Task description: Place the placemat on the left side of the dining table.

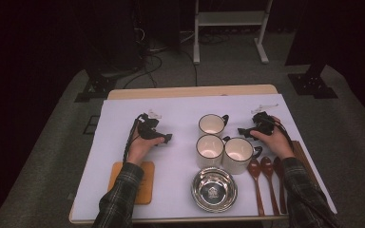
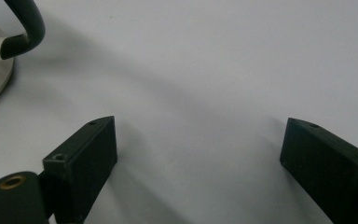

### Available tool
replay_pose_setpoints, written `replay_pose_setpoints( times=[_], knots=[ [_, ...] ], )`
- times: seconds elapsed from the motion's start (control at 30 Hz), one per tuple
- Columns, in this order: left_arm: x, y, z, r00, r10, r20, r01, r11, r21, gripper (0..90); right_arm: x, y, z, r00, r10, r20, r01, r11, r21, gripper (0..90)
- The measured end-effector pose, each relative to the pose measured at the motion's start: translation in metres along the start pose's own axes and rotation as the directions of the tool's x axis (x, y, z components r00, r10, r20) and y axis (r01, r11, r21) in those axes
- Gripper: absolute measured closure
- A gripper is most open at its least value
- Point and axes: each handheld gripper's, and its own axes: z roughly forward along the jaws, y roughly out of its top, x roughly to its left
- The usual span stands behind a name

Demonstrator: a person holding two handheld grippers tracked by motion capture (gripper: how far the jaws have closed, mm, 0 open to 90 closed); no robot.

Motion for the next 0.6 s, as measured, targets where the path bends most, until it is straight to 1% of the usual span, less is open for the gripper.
replay_pose_setpoints(
  times=[0.1,0.27,0.3,0.33,0.4,0.43,0.47,0.5,0.57,0.6],
  knots=[
    [-0.001,0.000,-0.002,1.0000,0.003,-0.001,-0.003,1.0000,0.002,2.0,0.000,0.000,0.000,1.0000,0.000,0.000,0.000,1.000,0.000,9.4],
    [-0.004,0.002,-0.005,0.9999,0.003,0.011,-0.003,1.0000,0.005,13.7,0.000,0.000,0.000,1.0000,-0.004,0.003,0.004,1.000,-0.002,9.5],
    [-0.005,0.002,-0.006,0.9999,0.000,0.010,-0.001,1.0000,0.007,14.1,0.000,0.000,0.000,1.0000,-0.002,0.001,0.002,1.000,0.000,9.5],
    [-0.005,0.002,-0.006,0.9999,0.007,0.012,-0.007,0.9999,0.013,14.1,0.000,0.000,0.000,1.0000,-0.001,0.001,0.001,1.000,0.000,9.4],
    [-0.006,0.002,-0.007,0.9999,0.008,0.014,-0.008,0.9999,0.014,17.3,0.000,0.000,0.000,1.0000,-0.001,0.001,0.001,1.000,0.001,9.5],
    [-0.005,0.002,-0.009,0.9998,0.007,0.020,-0.007,0.9998,0.017,17.3,0.000,0.000,0.000,1.0000,-0.002,0.000,0.002,1.000,-0.001,9.5],
    [-0.006,0.002,-0.010,0.9996,0.002,0.028,-0.003,1.0000,0.009,22.1,0.000,0.000,0.000,1.0000,-0.002,0.001,0.002,1.000,0.000,9.5],
    [-0.005,0.002,-0.013,0.9997,0.003,0.026,-0.003,0.9999,0.016,22.4,0.000,0.000,0.000,1.0000,-0.001,0.002,0.001,1.000,0.000,9.5],
    [-0.006,0.002,-0.016,0.9998,0.000,0.022,0.000,1.0000,0.007,23.5,0.000,0.000,0.000,1.0000,-0.002,0.001,0.002,1.000,0.000,9.5],
    [-0.006,0.002,-0.017,0.9998,-0.003,0.022,0.003,1.0000,0.006,25.5,0.000,0.000,0.000,1.0000,-0.002,0.001,0.002,1.000,0.000,9.5]
  ],
)
